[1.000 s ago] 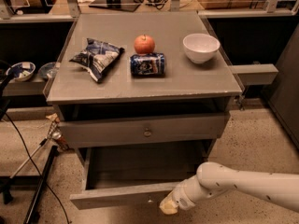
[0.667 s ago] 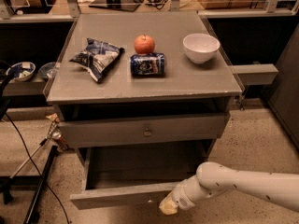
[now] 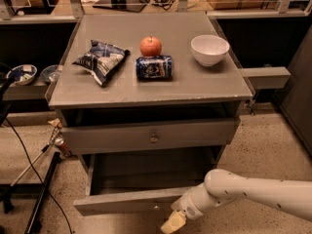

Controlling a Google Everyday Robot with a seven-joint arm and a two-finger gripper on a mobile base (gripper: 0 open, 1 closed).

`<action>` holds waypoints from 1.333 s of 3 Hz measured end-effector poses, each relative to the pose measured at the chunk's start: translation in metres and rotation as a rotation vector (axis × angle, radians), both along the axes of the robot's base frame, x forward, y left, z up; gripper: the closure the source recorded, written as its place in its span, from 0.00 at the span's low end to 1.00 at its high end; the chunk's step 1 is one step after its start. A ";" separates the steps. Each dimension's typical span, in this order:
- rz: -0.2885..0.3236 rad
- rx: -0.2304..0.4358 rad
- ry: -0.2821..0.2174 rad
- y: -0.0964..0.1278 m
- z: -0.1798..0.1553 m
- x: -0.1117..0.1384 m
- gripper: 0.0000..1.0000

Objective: Close middle drawer

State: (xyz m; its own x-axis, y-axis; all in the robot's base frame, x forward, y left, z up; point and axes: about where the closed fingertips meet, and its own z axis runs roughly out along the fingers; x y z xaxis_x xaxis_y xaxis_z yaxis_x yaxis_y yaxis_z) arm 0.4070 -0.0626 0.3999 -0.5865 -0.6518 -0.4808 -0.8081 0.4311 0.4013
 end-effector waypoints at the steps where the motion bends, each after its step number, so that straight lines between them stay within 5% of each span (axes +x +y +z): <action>1: 0.000 0.000 0.000 0.000 0.000 0.000 0.00; 2: 0.000 0.000 0.000 0.000 0.000 0.000 0.00; 4: 0.000 0.000 0.000 0.000 0.000 0.000 0.38</action>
Offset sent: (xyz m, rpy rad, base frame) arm 0.0000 0.0000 0.0000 0.0000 0.0000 0.0000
